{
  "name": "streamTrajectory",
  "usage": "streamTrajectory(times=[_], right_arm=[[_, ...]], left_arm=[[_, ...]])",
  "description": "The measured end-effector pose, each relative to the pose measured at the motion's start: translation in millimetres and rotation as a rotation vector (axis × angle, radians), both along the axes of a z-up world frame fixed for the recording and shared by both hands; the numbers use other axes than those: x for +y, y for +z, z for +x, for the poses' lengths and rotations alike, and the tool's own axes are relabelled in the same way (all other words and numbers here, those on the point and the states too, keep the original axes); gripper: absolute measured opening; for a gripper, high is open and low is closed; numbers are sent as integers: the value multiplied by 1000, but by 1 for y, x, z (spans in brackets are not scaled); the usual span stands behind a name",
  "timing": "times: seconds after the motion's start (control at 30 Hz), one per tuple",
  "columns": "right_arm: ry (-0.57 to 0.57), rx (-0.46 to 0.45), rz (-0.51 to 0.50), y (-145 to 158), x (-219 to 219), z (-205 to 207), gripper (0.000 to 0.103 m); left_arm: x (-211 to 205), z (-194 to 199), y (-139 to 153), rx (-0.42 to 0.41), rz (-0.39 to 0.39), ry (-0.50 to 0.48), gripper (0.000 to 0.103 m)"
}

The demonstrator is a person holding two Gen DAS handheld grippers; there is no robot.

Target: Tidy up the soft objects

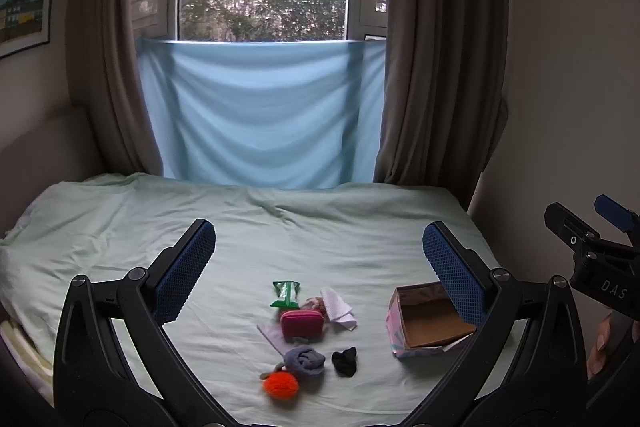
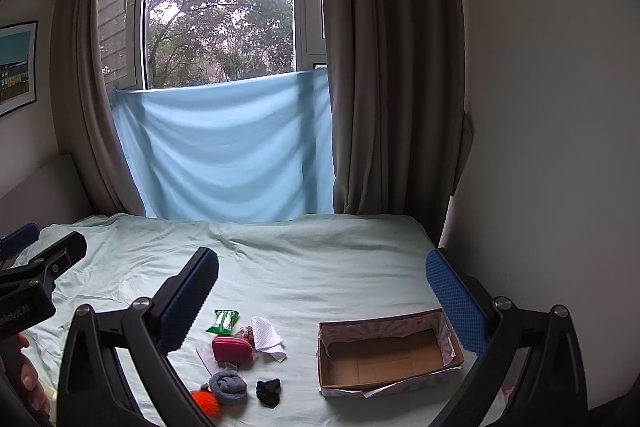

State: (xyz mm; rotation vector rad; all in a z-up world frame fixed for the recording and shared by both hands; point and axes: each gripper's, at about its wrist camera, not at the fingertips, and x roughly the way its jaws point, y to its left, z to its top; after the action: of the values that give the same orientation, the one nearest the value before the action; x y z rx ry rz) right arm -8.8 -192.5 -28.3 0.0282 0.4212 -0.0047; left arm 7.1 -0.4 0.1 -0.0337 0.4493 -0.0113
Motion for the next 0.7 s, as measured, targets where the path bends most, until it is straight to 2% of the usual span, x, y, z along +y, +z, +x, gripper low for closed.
streamTrajectory(times=[0.53,0.7], right_arm=[[11,1,-2,2,-7,1,103],[23,8,-31,2,-3,5,103]], left_arm=[[-7,4,-7,22,-12,15,103],[-2,4,-7,23,-51,21,103]])
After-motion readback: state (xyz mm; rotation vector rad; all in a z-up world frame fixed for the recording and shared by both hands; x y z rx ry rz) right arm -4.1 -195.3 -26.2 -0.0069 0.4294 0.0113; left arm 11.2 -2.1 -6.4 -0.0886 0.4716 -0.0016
